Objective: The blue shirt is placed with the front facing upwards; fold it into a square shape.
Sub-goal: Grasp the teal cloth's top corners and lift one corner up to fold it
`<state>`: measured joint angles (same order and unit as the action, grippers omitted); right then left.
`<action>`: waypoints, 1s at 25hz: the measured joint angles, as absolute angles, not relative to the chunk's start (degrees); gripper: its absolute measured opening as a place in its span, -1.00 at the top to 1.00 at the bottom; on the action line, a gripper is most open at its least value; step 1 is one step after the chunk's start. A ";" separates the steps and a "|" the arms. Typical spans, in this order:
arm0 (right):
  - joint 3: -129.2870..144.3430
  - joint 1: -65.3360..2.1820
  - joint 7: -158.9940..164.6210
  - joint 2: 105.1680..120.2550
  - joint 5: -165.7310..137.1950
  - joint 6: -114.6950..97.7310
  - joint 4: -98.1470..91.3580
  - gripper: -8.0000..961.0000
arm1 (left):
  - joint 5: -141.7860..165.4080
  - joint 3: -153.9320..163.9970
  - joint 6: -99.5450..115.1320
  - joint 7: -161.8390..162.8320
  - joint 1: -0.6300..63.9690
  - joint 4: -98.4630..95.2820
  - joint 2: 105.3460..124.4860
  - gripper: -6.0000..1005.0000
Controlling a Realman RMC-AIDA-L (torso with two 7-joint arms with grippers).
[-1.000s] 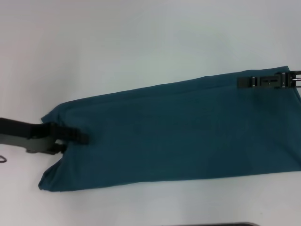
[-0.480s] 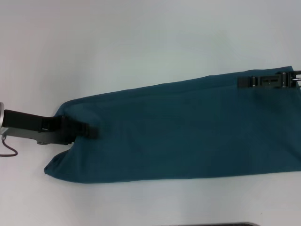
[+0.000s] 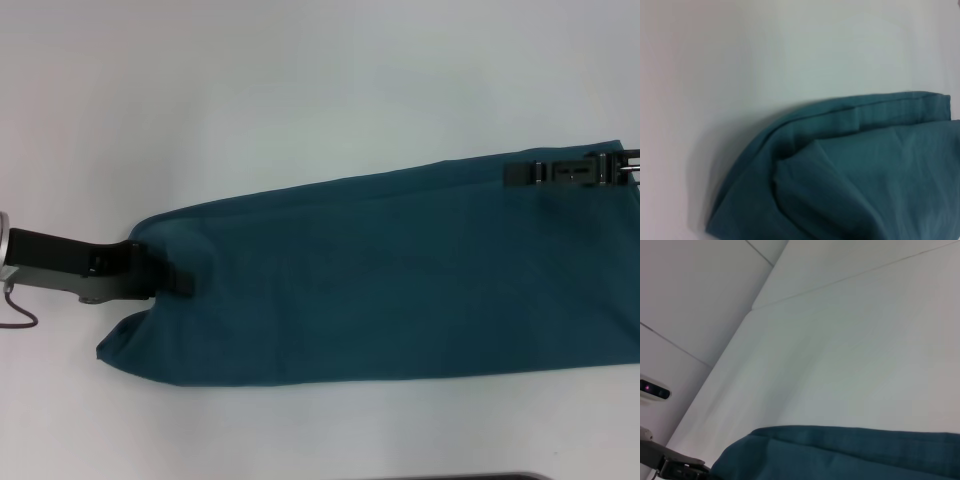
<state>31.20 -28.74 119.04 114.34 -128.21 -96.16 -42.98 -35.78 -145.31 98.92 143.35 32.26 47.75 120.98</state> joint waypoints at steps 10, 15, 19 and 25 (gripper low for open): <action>31.19 -28.98 119.30 114.35 -128.22 -96.08 -42.98 -0.38 | -35.80 -145.68 101.25 142.13 31.47 49.86 119.73 0.78; 31.15 -29.00 119.33 114.42 -128.22 -95.78 -42.98 -0.38 | -35.86 -148.57 101.51 142.36 30.02 49.63 115.25 0.81; 31.02 -28.87 119.38 114.51 -128.24 -95.74 -42.98 -0.38 | -35.84 -150.85 101.47 142.02 29.30 47.76 111.77 0.81; 30.76 -29.02 119.90 114.34 -128.22 -95.94 -42.98 -0.38 | -34.90 -152.35 101.55 142.25 28.79 47.56 109.44 0.81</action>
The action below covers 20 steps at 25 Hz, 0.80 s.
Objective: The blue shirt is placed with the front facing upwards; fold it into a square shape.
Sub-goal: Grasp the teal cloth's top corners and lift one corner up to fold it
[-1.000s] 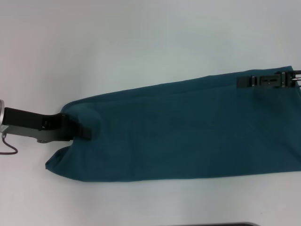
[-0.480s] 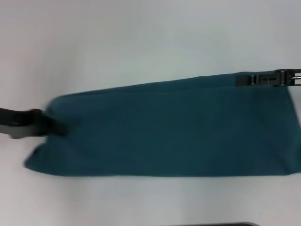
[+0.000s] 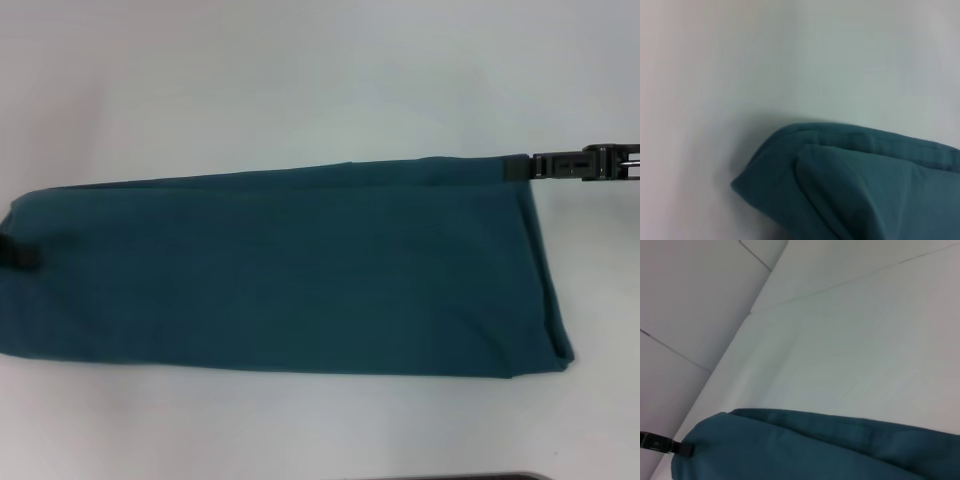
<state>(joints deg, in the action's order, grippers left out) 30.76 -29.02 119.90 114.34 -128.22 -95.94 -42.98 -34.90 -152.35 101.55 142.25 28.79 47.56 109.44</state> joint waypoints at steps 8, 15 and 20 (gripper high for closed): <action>30.74 -29.11 120.13 114.18 -128.22 -95.84 -42.98 -0.37 | -32.64 -153.93 103.83 143.75 28.53 51.03 109.44 0.81; 30.83 -29.19 120.22 114.05 -128.42 -95.94 -42.98 -0.37 | -40.23 -153.67 113.75 143.35 29.89 55.17 111.64 0.81; 31.12 -29.38 120.23 114.06 -128.37 -96.02 -42.97 -0.37 | -51.24 -149.26 116.57 147.35 30.48 55.10 113.09 0.81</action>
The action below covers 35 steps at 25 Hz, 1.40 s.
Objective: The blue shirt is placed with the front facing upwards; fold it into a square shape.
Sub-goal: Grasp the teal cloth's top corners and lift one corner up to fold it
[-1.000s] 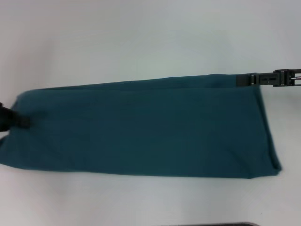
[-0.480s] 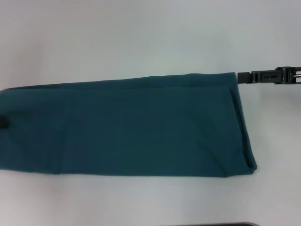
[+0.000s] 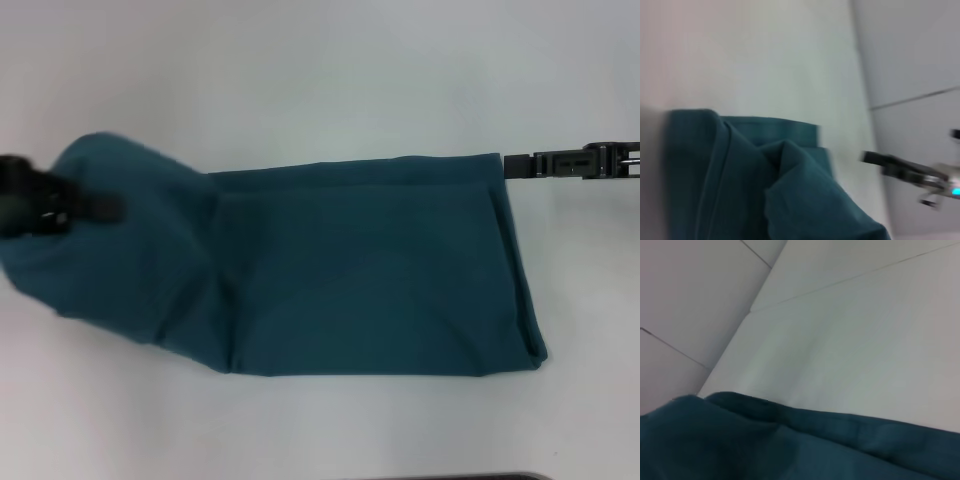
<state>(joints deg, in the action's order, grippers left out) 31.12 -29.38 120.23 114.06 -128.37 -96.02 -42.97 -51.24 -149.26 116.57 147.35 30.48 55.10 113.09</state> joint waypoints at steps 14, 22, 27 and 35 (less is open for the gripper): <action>31.29 -29.45 120.23 114.62 -128.27 -95.76 -42.98 -0.37 | -65.35 -137.15 116.64 149.70 34.24 55.33 119.10 0.81; 31.24 -29.49 120.23 114.80 -128.23 -95.69 -42.98 -0.37 | -67.30 -133.27 111.59 148.49 34.41 53.01 120.63 0.81; 31.22 -29.83 120.23 114.79 -128.23 -95.99 -42.98 -0.37 | -66.68 -132.80 108.30 148.10 34.24 52.94 120.06 0.81; 31.10 -29.53 120.23 114.79 -128.40 -96.04 -42.98 -0.37 | -67.09 -136.19 109.45 147.32 31.29 52.90 118.17 0.81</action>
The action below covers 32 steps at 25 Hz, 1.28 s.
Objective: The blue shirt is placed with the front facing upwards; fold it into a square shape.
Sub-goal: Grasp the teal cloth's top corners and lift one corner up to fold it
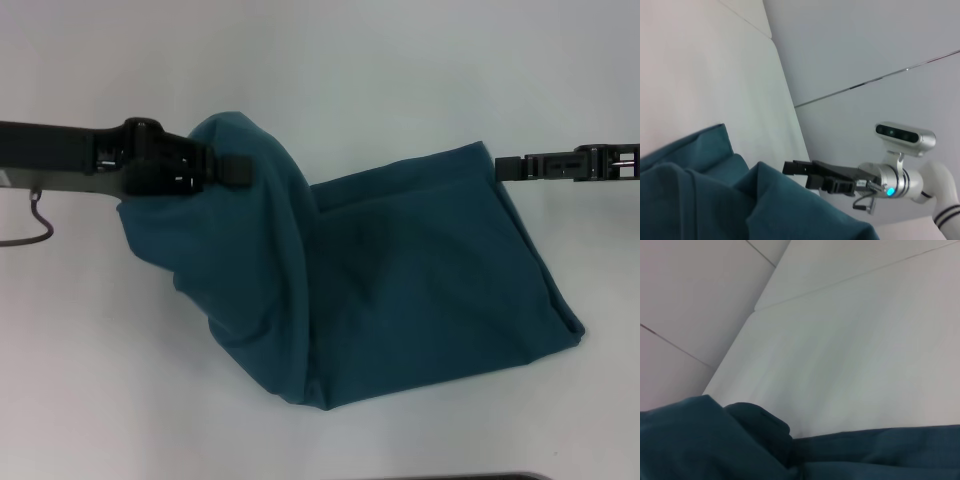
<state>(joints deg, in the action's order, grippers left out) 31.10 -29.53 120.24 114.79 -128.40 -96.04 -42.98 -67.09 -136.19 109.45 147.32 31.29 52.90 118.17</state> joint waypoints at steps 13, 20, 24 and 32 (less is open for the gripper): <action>31.19 -29.56 120.23 114.54 -128.50 -95.72 -41.69 -0.36 | -66.28 -145.18 114.18 143.24 26.99 54.51 112.79 0.81; 31.22 -29.57 120.76 114.48 -128.51 -95.70 -41.66 -0.36 | -60.89 -150.63 114.59 142.65 27.18 55.00 111.23 0.81; 31.29 -29.70 120.88 114.43 -128.59 -95.71 -41.65 -0.36 | -60.55 -153.66 115.46 142.74 26.94 55.72 110.33 0.81; 31.12 -29.72 121.03 114.23 -128.59 -95.65 -41.65 -0.36 | -59.94 -152.65 116.43 143.30 26.65 57.60 110.50 0.81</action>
<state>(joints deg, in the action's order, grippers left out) 31.12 -29.72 121.03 114.23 -128.59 -95.65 -41.65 -59.94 -152.65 116.43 143.30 26.65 57.60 110.50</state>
